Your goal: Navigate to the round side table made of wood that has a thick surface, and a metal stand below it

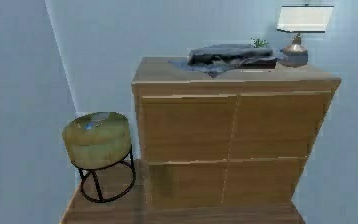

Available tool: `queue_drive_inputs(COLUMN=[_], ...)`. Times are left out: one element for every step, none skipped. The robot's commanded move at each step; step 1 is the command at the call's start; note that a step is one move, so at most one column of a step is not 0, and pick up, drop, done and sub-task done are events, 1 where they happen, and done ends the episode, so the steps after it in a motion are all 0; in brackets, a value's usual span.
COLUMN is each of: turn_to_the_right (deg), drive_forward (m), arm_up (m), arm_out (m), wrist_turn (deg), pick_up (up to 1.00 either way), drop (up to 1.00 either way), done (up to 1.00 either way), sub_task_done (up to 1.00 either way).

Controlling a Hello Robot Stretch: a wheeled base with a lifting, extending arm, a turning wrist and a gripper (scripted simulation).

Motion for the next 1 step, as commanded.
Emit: queue_drive_inputs(turn_to_the_right=[0.0], drive_forward=[0.55], arm_up=[0.0], arm_out=[0.0], wrist_turn=[0.0], pick_up=[0.0], drop=[0.0], done=[0.0], sub_task_done=[0.0])
